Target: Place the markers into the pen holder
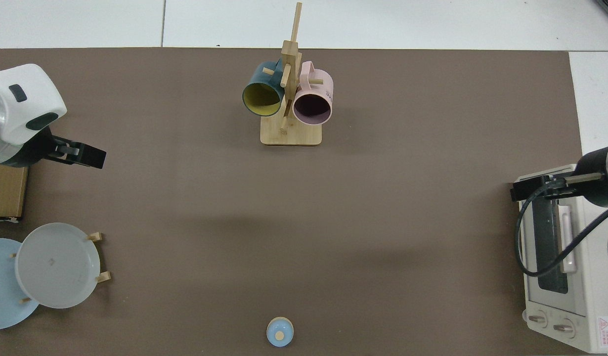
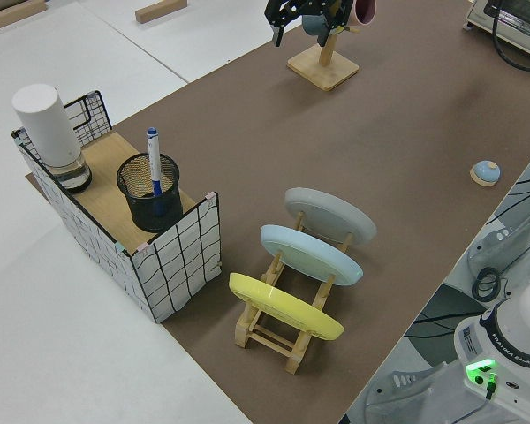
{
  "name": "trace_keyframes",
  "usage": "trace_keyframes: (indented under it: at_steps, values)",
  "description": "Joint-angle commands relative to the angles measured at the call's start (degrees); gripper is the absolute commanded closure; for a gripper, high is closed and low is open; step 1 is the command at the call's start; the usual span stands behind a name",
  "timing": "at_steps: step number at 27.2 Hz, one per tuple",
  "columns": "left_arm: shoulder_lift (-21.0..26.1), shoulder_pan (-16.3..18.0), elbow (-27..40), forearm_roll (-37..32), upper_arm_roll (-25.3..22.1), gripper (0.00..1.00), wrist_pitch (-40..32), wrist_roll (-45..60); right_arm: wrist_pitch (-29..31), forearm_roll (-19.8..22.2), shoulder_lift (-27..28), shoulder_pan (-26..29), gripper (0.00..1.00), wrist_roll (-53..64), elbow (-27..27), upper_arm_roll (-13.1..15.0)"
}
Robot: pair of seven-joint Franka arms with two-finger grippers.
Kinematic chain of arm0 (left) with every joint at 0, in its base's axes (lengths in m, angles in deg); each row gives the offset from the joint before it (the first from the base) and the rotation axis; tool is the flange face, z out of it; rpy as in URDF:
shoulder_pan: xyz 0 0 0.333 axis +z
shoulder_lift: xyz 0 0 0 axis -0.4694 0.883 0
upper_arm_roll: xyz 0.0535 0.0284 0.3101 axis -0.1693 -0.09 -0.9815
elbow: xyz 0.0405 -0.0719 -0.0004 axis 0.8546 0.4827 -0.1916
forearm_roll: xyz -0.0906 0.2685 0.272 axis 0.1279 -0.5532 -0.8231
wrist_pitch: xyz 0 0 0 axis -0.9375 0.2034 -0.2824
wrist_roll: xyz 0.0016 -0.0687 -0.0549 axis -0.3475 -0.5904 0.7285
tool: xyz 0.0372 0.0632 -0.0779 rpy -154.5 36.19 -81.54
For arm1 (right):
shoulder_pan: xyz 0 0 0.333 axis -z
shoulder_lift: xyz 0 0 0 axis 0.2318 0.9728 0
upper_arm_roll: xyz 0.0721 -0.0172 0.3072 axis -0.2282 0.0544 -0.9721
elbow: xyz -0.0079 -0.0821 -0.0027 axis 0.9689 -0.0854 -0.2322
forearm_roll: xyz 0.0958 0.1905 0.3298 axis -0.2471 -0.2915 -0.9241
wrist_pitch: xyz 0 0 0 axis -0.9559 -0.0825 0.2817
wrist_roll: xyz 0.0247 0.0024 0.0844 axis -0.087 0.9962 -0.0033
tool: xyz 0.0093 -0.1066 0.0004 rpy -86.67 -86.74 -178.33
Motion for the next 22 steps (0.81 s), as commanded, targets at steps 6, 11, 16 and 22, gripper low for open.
trace_keyframes:
  at_steps: [6, 11, 16, 22]
  values:
    - [-6.02, 0.66, 9.34, 5.47, -0.28, 0.00, 5.43, 9.00, -1.25, 0.23, -0.40, 0.51, 0.00, 1.48, -0.37, -0.15]
    - [-6.20, 0.66, 9.53, 5.74, -0.37, 0.00, 5.79, 8.22, -1.25, 0.14, -0.40, 0.51, 0.00, 1.48, -0.46, -0.15]
    - [-5.76, 0.05, 8.30, 5.30, -0.11, 0.00, 5.17, 8.30, -1.25, 0.23, -0.40, 0.51, 0.00, 1.48, -0.37, -0.24]
    - [-5.67, 0.39, 8.03, 5.39, -0.11, 0.00, 4.82, 7.17, -1.25, 0.14, -0.40, 0.51, 0.00, 1.48, -0.37, -0.15]
